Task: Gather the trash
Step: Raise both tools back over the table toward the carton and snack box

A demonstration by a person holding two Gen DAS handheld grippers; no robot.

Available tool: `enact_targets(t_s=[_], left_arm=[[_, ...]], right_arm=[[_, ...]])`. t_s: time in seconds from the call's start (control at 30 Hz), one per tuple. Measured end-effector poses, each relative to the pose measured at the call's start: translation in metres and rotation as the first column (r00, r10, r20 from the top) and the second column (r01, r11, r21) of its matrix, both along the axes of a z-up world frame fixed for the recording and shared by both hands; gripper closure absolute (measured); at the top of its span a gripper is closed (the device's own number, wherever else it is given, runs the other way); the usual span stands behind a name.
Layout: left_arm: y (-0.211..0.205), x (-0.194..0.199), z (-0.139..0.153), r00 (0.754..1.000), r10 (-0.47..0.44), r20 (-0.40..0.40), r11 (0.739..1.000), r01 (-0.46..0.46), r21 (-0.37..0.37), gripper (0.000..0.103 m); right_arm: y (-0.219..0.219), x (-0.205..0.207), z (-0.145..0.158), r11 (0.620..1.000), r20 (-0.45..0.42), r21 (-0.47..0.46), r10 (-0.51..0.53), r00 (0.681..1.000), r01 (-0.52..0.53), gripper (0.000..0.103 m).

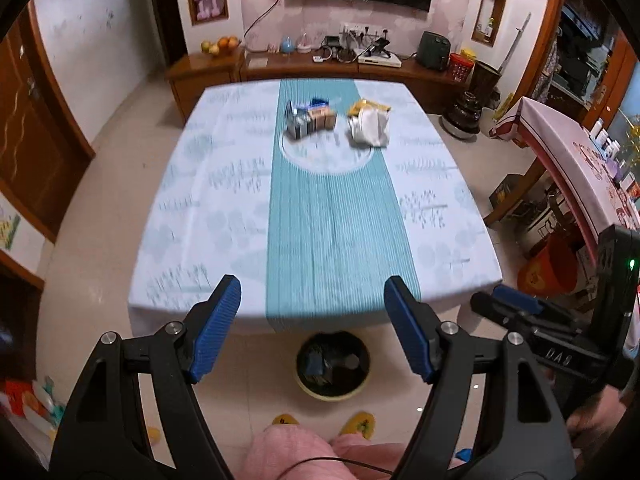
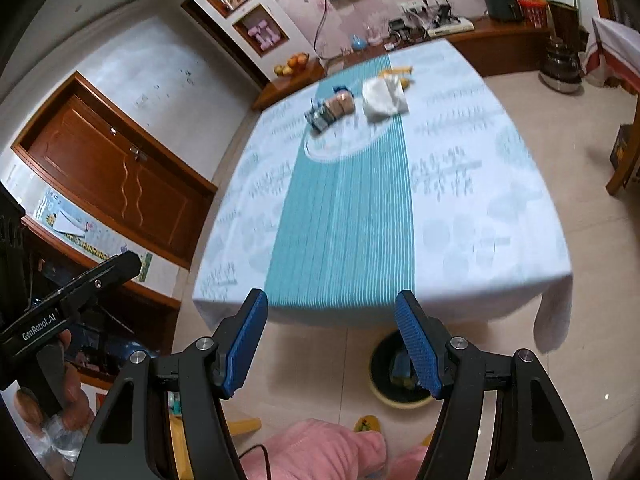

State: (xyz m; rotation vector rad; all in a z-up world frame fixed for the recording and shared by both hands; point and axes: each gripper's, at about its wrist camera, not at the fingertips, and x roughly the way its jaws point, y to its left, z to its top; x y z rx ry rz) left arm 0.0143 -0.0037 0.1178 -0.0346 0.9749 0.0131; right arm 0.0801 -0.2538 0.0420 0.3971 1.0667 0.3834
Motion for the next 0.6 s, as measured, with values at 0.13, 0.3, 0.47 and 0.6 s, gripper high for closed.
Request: enact_targets(t_s=[0.13, 0.3, 0.47, 0.6], left_arm=[[0.010, 0.031, 0.021, 1.000, -0.024, 0.018, 0.999, 0.023, 0.043, 0.031], [0.039, 0.091, 0.036, 0.999, -0.035, 0.026, 0.998, 0.034, 0.044, 0.031], [0.081, 0.177, 0.036, 0.997, -0.080, 0.020, 0.996, 0.079, 0.041, 0.032], [0.112, 0.264, 0.025, 0.982, -0.190, -0.014, 0.980, 0.191, 0.058, 0.032]], right_arm=[[0.005, 0.032, 0.022, 1.000, 0.039, 0.002, -0.007, 0.999, 0.006, 0.036], [0.027, 0.086, 0.039, 1.000, 0.063, -0.005, 0.002, 0.998, -0.001, 0.036], [0.062, 0.164, 0.038, 0.999, 0.041, -0.042, -0.018, 0.999, 0.020, 0.036], [0.094, 0.241, 0.026, 0.995, -0.007, -0.058, -0.080, 0.997, 0.080, 0.036]])
